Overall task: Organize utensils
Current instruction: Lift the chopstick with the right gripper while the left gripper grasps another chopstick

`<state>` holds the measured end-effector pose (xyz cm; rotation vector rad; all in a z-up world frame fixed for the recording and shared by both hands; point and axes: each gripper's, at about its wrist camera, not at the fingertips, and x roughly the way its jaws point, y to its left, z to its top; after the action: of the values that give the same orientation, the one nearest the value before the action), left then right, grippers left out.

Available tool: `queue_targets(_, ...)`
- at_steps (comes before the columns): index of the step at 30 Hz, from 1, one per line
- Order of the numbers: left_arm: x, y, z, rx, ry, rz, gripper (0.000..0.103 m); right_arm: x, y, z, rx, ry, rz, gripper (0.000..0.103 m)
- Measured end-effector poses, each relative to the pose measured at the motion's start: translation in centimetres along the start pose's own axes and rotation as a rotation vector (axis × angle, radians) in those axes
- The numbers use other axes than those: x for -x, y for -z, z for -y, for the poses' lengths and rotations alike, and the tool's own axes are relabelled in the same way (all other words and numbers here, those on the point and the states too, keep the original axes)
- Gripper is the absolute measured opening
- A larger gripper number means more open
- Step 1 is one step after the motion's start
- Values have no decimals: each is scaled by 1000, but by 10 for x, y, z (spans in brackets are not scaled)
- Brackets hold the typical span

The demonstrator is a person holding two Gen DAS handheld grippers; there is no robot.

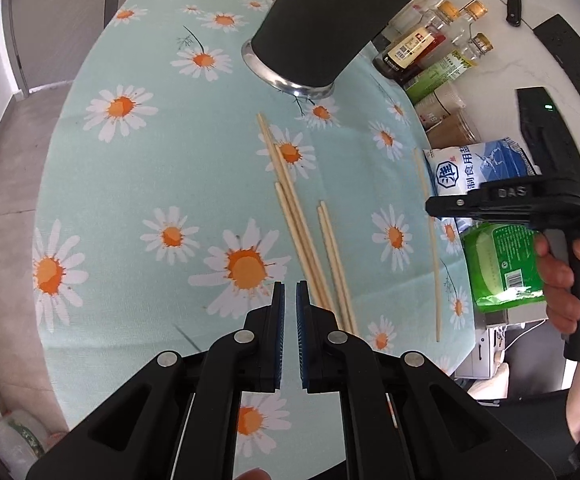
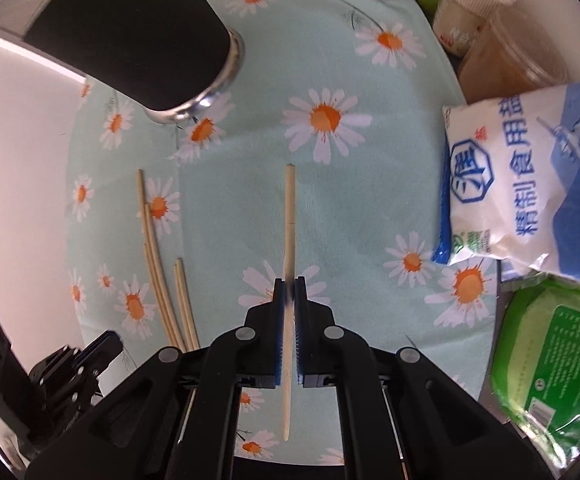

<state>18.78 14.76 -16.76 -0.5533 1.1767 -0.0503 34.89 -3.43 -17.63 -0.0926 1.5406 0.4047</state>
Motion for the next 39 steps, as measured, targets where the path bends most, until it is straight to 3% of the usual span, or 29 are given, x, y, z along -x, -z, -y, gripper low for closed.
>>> queue_targets(6, -16, -6, 12, 73, -36, -60, 6, 24, 5, 19, 76, -77, 45, 5)
queue_targets(18, -43, -15, 20, 180, -119, -162, 6, 34, 18, 40, 135, -227, 35, 6)
queue_targets(39, -72, -31, 48, 106, -298, -230, 8, 45, 32, 52, 171, -287, 33, 6)
